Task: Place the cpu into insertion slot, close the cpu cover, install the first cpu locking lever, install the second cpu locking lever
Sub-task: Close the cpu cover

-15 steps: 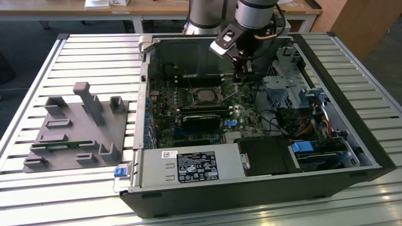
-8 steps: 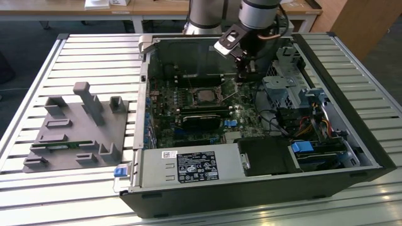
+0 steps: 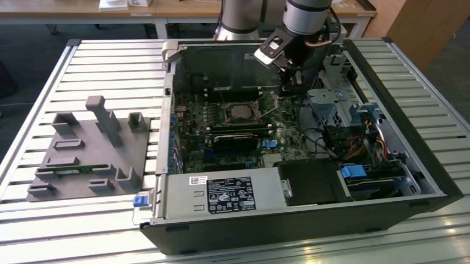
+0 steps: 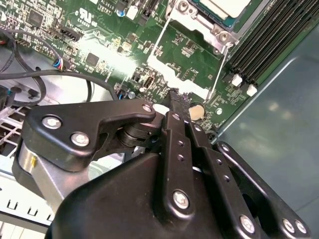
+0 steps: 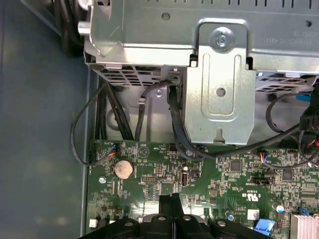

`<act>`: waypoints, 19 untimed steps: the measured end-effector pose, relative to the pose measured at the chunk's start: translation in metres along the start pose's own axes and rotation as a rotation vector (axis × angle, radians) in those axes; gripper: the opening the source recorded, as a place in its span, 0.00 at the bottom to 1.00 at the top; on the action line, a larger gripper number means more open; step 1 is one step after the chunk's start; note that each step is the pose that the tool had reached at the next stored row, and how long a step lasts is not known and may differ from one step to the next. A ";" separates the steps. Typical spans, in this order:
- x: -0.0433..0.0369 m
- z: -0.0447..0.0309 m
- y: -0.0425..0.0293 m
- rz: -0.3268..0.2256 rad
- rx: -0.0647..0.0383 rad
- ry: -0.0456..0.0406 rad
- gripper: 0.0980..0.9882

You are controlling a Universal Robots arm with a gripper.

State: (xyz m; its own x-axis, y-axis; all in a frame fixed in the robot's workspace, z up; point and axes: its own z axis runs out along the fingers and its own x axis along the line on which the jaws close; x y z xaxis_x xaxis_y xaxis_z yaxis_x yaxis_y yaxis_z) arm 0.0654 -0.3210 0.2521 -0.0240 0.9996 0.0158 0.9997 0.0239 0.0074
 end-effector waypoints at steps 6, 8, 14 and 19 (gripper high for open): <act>0.0001 0.0038 0.0039 0.000 0.000 0.0000 0.01; 0.0002 0.0055 0.0046 0.000 0.000 -0.0001 0.01; 0.0002 0.0091 0.0026 0.000 0.000 0.0000 0.01; 0.0003 0.0095 -0.0044 0.000 0.000 -0.0001 0.01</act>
State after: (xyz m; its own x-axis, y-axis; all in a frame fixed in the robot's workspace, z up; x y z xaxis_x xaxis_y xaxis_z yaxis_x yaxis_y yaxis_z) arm 0.0611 -0.3207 0.2426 -0.0239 0.9996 0.0158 0.9997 0.0238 0.0072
